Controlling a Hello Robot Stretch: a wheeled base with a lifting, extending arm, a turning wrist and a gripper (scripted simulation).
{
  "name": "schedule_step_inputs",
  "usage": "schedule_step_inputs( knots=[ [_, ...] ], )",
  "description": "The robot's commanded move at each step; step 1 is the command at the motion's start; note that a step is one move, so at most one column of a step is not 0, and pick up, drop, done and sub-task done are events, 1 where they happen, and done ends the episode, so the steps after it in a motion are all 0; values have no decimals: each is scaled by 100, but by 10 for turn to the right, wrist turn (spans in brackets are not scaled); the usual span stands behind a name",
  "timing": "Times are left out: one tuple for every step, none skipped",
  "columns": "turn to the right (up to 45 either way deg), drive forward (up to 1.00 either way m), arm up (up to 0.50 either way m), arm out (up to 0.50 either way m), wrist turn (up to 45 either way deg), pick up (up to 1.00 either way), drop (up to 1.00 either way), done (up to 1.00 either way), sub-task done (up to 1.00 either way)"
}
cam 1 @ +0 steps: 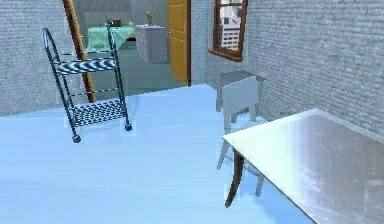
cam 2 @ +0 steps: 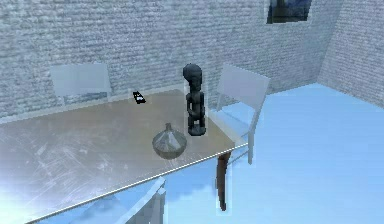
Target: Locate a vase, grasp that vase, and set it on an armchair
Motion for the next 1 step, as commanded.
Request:
schedule_step_inputs(
  knots=[
    [0, 0, 32, 0, 0, 0, 0, 0, 0]
  ],
)
